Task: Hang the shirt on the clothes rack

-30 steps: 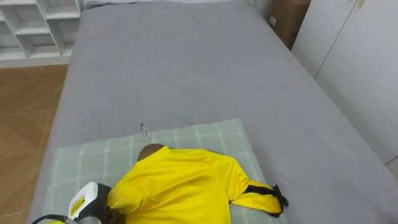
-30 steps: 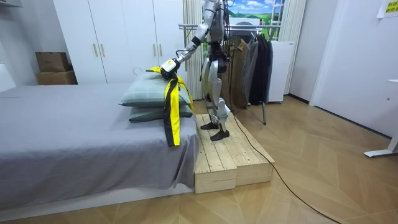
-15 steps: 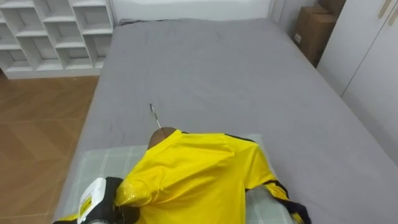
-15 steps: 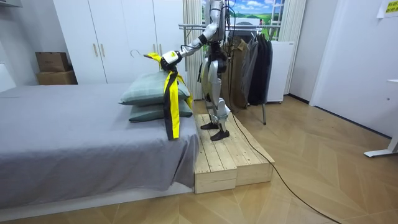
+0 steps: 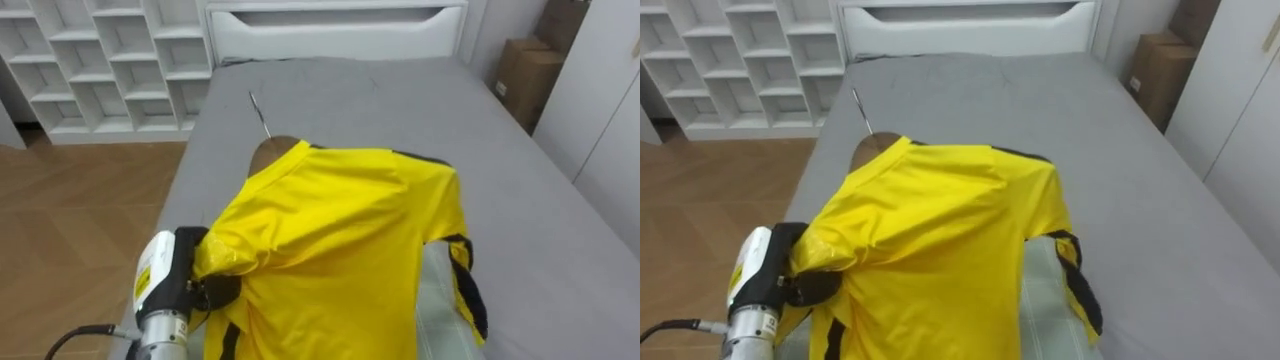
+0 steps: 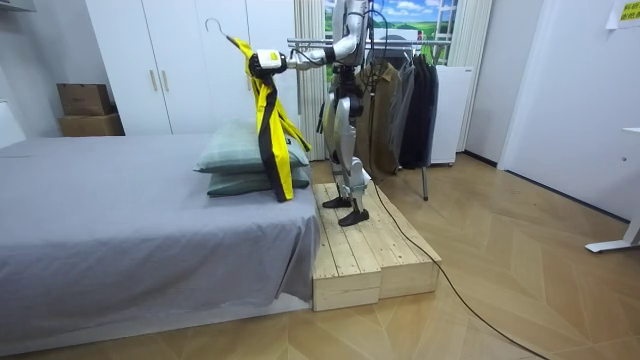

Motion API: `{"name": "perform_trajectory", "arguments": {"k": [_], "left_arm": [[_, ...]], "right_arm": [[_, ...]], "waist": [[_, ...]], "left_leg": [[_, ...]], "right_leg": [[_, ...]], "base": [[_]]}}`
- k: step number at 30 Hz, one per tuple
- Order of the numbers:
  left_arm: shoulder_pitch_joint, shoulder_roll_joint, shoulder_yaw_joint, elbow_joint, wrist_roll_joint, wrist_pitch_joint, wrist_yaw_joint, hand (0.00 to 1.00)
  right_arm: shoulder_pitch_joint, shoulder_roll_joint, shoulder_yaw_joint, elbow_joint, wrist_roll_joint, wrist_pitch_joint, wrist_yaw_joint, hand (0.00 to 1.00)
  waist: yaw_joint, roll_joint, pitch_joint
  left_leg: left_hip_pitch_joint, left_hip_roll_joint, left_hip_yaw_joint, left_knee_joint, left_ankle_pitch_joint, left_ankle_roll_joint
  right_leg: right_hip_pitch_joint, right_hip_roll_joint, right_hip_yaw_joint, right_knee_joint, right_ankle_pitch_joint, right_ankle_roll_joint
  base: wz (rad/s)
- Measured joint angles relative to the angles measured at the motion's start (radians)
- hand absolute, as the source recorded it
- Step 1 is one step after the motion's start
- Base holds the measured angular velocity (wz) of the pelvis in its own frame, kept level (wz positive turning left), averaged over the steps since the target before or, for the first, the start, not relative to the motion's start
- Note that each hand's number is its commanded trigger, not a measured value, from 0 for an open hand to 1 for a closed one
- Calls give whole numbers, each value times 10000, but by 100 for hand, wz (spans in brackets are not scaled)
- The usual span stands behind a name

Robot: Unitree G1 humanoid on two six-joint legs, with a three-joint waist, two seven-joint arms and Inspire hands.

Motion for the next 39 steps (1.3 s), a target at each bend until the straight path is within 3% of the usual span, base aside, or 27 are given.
{"name": "perform_trajectory", "arguments": {"k": [1,10,22,28,33,39], "left_arm": [[0,0,0,-2,-1,1,0,100],[26,9,-24,-4,2,3,1,100],[99,55,3,-6,110,2,117,100],[359,147,-29,-184,453,2,674,100],[663,391,-43,-195,417,4,1197,100],[1128,403,-76,-710,430,29,1596,100]], "right_arm": [[33,-2,-15,-32,-33,0,0,0],[190,-6,-29,-49,36,-4,16,0],[208,17,-218,-85,-302,14,-34,0],[195,73,-556,-177,-2114,23,-1004,0],[25,41,-930,-506,-3688,237,-2564,0],[-151,-87,-1205,-1796,-5825,266,-4601,0]], "waist": [[-5,12,-26],[-34,1,-3],[-25,-8,97],[-57,-32,89],[-24,-58,34],[1,-102,3]], "left_leg": [[47,1,1,-11,0,0],[182,10,1,-31,-1,-1],[260,5,47,-103,-3,-3],[202,-77,3,-155,-4,-1],[310,-74,76,-175,-4,-1],[355,-97,88,-151,-1,3]], "right_leg": [[33,3,11,0,-6,4],[158,-20,18,8,-43,22],[170,30,52,9,-50,23],[125,39,4,-9,-67,48],[147,25,-5,45,-68,49],[168,-6,15,111,-73,57]], "base": [[0],[0],[-1],[1],[-6],[-1]]}}
